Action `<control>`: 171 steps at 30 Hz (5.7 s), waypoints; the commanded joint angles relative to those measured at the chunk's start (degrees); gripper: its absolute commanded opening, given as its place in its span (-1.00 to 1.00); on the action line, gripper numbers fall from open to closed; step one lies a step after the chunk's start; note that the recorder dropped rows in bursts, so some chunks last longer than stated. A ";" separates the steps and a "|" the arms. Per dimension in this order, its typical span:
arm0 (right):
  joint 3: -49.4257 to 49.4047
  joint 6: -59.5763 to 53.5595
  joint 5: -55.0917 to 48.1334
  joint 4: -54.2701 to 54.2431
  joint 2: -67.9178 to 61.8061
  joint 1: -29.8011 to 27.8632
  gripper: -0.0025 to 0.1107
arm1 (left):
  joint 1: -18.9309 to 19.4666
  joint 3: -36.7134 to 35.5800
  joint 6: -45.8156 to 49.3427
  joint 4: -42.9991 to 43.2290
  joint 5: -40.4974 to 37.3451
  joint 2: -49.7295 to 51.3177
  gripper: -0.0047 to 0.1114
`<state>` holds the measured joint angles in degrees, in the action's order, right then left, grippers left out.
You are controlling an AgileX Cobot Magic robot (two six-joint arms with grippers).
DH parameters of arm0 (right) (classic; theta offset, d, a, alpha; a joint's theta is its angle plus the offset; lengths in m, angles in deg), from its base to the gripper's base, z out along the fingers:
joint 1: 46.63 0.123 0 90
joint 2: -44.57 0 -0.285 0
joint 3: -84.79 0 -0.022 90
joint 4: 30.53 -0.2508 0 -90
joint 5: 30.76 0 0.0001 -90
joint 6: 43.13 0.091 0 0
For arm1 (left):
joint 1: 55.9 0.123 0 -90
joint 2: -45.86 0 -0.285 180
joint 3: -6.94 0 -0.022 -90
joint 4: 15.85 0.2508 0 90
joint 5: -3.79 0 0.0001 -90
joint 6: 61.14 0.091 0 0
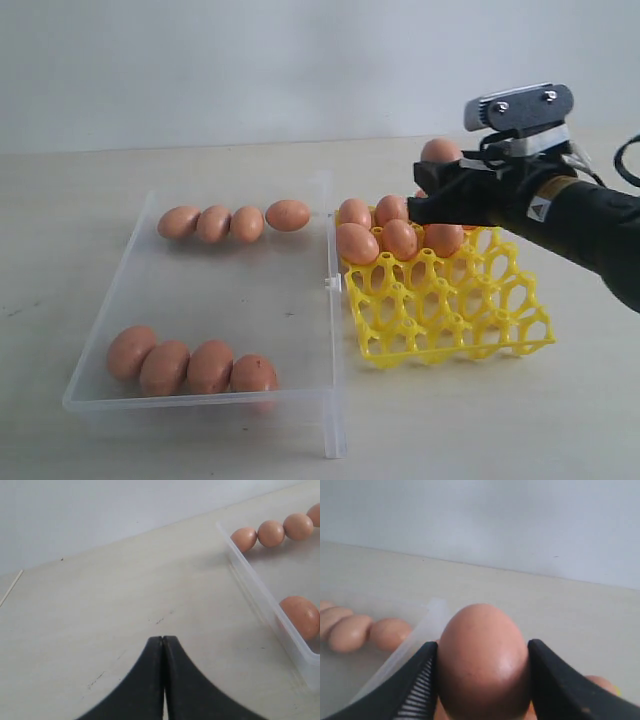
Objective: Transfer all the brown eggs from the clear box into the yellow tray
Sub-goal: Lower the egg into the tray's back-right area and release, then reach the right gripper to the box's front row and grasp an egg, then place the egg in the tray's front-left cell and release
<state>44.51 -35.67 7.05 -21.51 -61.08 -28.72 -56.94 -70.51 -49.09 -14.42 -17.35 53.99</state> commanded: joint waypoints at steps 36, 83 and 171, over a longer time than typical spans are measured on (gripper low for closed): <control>1.10 1.66 14.48 8.06 -16.87 -12.73 -0.94 | -0.11 0.23 -0.31 0.00 0.45 -0.35 -0.92; 62.85 -4.67 -106.72 -20.02 -23.88 26.49 -0.11 | -0.11 0.23 -0.31 0.00 0.45 -0.35 -0.92; 3.86 3.22 -3.50 -6.61 -11.53 11.67 -0.93 | -0.11 0.23 -0.31 0.00 0.45 -0.35 -0.92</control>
<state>48.56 -32.66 1.20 -29.30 -71.97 -16.81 -56.94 -70.51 -49.09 -14.42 -17.35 53.99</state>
